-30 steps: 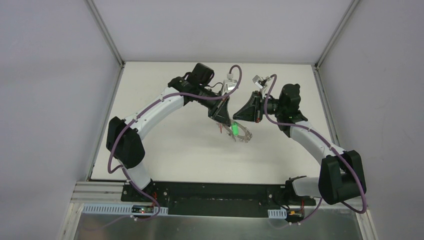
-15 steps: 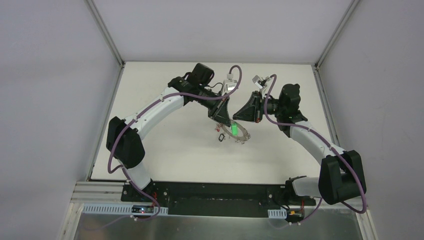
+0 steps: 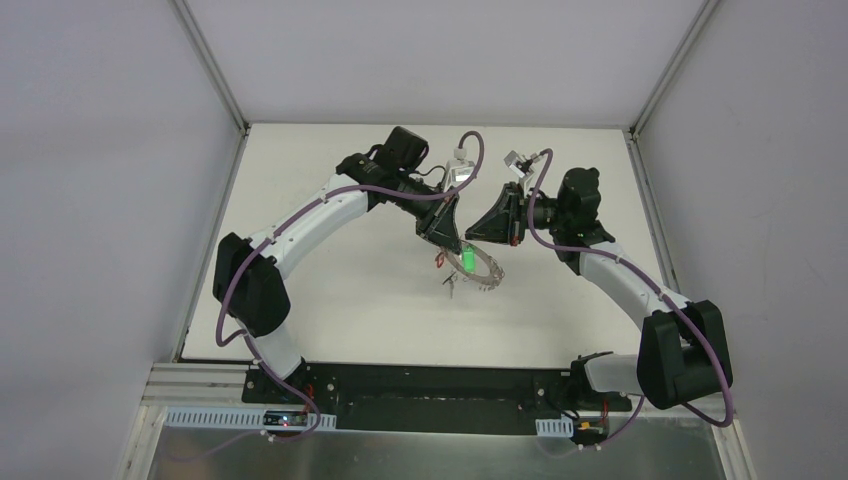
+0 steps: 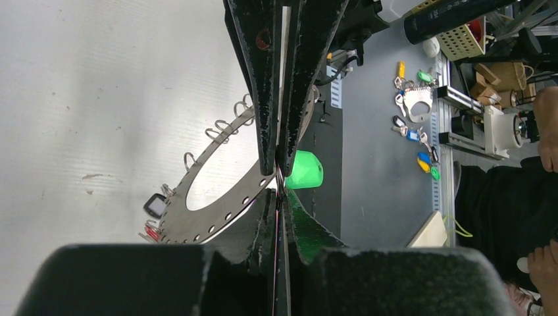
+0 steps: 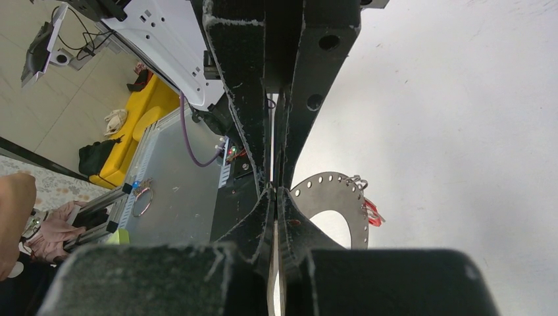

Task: Put the keys on the keyring

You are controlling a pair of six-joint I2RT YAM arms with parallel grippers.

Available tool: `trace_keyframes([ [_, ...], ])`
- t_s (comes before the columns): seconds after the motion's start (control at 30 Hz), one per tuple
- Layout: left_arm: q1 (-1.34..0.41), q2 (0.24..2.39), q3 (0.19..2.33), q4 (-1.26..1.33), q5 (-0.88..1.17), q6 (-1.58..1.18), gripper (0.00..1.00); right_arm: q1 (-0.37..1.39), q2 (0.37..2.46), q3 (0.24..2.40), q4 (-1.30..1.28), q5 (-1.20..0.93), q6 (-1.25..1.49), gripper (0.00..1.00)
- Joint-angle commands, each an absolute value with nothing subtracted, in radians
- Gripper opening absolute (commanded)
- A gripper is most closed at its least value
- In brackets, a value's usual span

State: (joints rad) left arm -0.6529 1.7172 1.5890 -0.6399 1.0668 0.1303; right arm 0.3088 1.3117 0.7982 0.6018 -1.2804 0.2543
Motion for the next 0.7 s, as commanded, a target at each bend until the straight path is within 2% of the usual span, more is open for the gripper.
trace_keyframes([
  [0.0,-0.655,1.713,1.620,-0.677,1.085,0.161,0.10,0.302,1.273,0.820,0.669,-1.274,0.258,0.00],
  [0.1,-0.648,1.697,1.626,-0.701,1.066,0.183,0.20,0.300,1.271,0.820,0.669,-1.277,0.256,0.00],
  [0.23,-0.636,1.675,1.630,-0.699,1.048,0.193,0.28,0.301,1.270,0.820,0.669,-1.278,0.259,0.00],
  [0.67,-0.633,1.706,1.728,-0.719,1.034,0.191,0.34,0.299,1.267,0.817,0.669,-1.275,0.261,0.00],
])
